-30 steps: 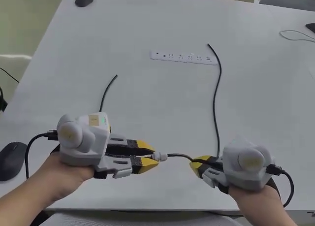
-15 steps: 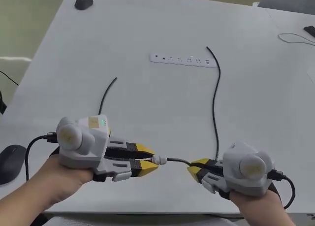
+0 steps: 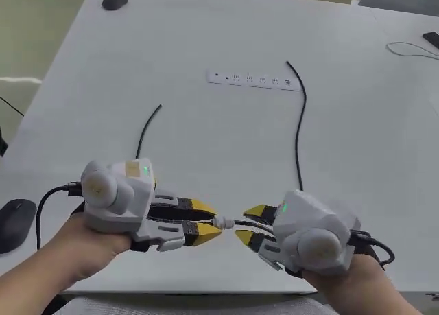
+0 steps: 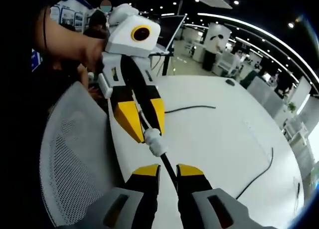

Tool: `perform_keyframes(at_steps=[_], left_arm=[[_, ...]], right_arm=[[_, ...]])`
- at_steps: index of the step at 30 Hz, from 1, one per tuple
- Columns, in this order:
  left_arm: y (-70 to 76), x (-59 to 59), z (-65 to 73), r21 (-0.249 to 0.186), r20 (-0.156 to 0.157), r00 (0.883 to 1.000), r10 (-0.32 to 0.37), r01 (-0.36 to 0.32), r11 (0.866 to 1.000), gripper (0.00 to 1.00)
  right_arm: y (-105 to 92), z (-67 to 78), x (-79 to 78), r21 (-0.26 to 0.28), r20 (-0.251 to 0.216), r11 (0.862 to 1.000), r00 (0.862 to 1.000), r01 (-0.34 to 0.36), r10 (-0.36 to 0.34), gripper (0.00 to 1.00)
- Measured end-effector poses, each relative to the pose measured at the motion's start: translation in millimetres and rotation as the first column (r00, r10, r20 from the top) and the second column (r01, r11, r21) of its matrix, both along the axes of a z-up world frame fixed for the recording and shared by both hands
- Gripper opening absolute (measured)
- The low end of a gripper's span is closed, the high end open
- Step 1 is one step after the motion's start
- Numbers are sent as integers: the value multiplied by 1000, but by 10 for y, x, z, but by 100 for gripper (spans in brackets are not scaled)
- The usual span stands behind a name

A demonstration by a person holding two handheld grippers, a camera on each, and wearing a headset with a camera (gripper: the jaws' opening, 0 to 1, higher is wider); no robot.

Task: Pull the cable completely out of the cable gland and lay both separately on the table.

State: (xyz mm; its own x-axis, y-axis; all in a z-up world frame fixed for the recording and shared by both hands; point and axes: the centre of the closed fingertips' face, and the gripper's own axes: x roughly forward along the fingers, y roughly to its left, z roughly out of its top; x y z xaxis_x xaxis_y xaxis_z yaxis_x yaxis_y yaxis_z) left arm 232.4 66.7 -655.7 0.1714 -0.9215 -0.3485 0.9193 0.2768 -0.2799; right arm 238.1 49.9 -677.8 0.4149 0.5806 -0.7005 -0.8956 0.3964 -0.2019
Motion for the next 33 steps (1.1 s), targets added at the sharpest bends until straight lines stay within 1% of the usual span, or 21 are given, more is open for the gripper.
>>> perform_keyframes(at_steps=[3,6,10,12,14,16,19,21,24,25,28,30,31,33], left_arm=[[9,-11,-13,7,2,1000,-2,2,1000,15],[17,-16,-15,5,-1,1000,-1,1,1000,15],[25,-28,-20,9,3,1000,-6,6,1000,15],[24,-31,-19,8,1,1000,-5,5,1000,15],[19,-25,-7,-1,3,1000,-2,2,1000,15],[15,-24,0,-9,-6,1000,0,0,1000,15],[13,-19,2,-18,-13,1000,3,-3,1000,15],[11,-18,8,-19,-9,1000,1,-1,1000,15],[15,-24,5,-20,-20,1000,-1,1,1000,15],[17,-20,8,-20,-12,1000,-3,3,1000,15],[18,-32,7,-20,-13,1000,-8,8,1000,15],[19,-31,8,-20,-12,1000,-10,10,1000,15],[17,-30,4,-17,-9,1000,-11,11,1000,15],[10,-23,-2,-12,-1,1000,-10,10,1000,14]], right_arm=[[3,17,10,2,6,1000,1000,0,0,4],[22,17,-10,-4,18,1000,999,-27,27,4],[29,2,-21,-4,26,999,999,-43,43,2],[30,-3,-33,4,10,999,999,-36,36,1],[26,3,-42,3,10,999,999,-38,38,0],[21,-3,-55,2,4,999,999,-39,39,0],[20,9,-53,1,10,999,999,-39,39,0],[21,7,-55,-3,7,999,999,-40,40,0],[25,0,-63,-4,-3,999,999,-40,40,0],[27,-1,-63,-4,-3,999,999,-42,42,0],[28,-4,-67,3,-17,999,999,-37,37,0],[27,-4,-64,22,-28,999,999,-26,27,0],[20,-10,-57,28,-34,999,999,-18,19,0],[16,-19,-52,31,-34,999,999,-14,15,0]])
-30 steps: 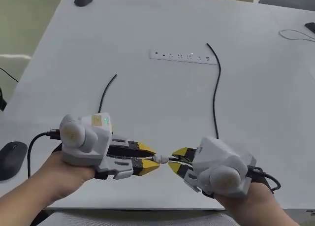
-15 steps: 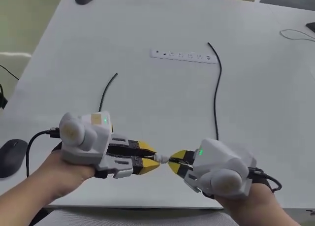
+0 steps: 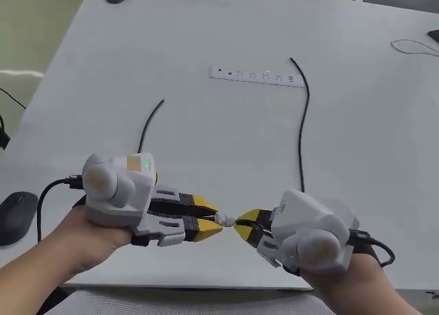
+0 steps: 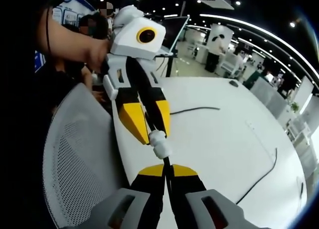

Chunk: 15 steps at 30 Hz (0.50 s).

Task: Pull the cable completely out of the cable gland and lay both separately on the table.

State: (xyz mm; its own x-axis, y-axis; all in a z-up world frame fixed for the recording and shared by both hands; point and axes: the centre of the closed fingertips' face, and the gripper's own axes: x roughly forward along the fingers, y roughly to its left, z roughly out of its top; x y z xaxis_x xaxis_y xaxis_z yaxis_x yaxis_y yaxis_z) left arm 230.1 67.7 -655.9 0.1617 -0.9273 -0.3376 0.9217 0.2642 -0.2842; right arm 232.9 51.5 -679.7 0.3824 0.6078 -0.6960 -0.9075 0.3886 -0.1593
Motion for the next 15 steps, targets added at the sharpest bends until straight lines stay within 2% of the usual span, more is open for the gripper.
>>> perform_keyframes(at_steps=[8,11,15], left_arm=[[42,57,26,-5,9,1000,19,-19,1000,14],[54,98,68,-23,4,999,36,-36,999,14],[46,102,78,-22,10,999,37,-37,999,14]], right_arm=[[-113,-18,94,10,-15,999,999,48,-48,0],[-163,-16,151,28,-26,996,996,88,-88,0],[-220,-49,184,39,-51,991,991,129,-127,0]])
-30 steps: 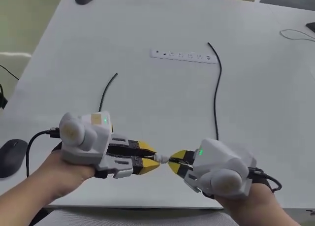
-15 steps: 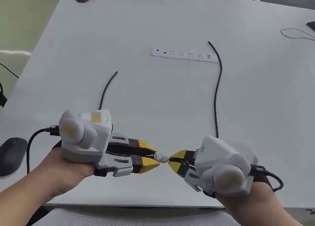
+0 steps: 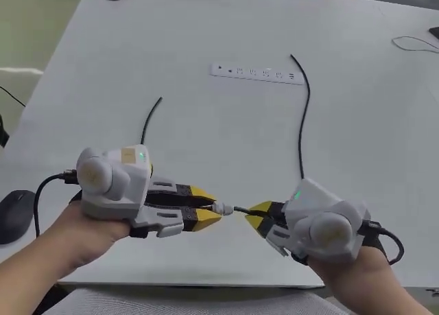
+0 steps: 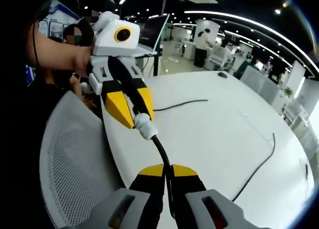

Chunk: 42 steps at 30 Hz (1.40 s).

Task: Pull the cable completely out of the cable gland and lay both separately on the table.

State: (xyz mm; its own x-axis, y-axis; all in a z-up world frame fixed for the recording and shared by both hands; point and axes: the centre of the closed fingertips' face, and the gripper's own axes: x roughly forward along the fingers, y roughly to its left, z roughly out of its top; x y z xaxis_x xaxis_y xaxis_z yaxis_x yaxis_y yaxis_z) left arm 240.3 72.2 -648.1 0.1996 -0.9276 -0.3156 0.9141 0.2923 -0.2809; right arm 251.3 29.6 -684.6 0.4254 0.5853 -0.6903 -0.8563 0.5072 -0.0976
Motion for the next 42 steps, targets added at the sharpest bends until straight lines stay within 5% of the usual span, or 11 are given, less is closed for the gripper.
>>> perform_keyframes(at_steps=[14,33,42], left_arm=[[-12,9,9,-6,-8,1000,4,-4,1000,14],[-30,-63,-74,32,-16,1000,-4,4,999,15],[13,-23,-67,33,-18,1000,14,-13,999,15]], right_arm=[[-239,-168,81,24,-93,987,983,161,-158,0],[-577,-582,25,-49,-263,933,896,358,-358,0],[-544,-559,17,-39,-255,939,905,342,-340,0]])
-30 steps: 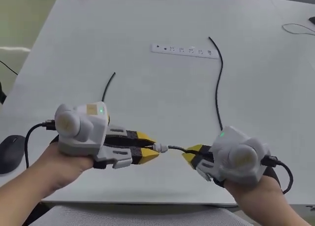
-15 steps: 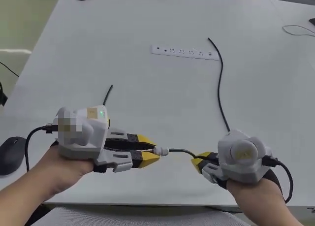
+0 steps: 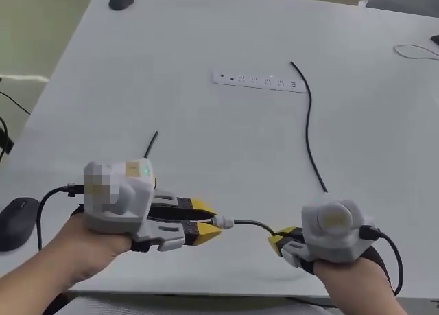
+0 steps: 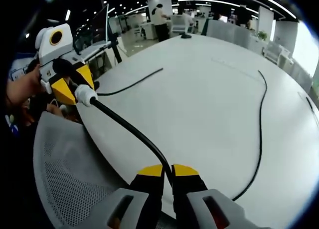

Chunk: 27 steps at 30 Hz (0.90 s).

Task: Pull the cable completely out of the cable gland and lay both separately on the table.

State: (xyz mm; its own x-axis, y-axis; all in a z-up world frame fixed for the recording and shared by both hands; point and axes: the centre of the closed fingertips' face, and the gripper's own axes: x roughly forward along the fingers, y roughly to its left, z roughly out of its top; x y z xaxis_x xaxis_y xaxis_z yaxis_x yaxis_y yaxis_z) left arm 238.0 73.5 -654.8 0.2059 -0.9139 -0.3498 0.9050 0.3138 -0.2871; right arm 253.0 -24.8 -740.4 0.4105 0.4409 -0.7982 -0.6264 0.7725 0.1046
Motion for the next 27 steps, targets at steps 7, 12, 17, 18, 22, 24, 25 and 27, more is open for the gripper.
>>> perform_keyframes(at_steps=[7,12,17,18,22,24,25,27], left_arm=[[17,38,24,-4,-11,1000,16,-16,1000,15],[18,44,40,-8,-11,1000,17,-17,1000,15],[10,32,45,-12,-16,1000,19,-19,1000,15],[2,22,46,-12,-19,1000,18,-18,1000,15],[-4,10,45,-9,-19,1000,17,-17,1000,15],[-5,10,47,-9,-20,1000,17,-17,1000,15],[-7,9,51,-9,-20,1000,16,-16,1000,15],[-12,7,52,-7,-15,1000,14,-14,1000,15]], right_arm=[[7,41,-12,0,19,1000,1000,-16,17,2],[18,165,-27,-10,61,999,998,-33,33,6],[193,461,21,-27,196,992,973,-120,123,20],[230,502,20,-53,219,987,963,-149,157,21],[483,618,-26,-108,273,958,919,-265,285,18],[587,626,-55,-124,275,946,905,-300,324,17],[635,631,-61,-133,283,939,896,-317,343,16],[686,637,-69,-147,291,931,885,-334,363,12]])
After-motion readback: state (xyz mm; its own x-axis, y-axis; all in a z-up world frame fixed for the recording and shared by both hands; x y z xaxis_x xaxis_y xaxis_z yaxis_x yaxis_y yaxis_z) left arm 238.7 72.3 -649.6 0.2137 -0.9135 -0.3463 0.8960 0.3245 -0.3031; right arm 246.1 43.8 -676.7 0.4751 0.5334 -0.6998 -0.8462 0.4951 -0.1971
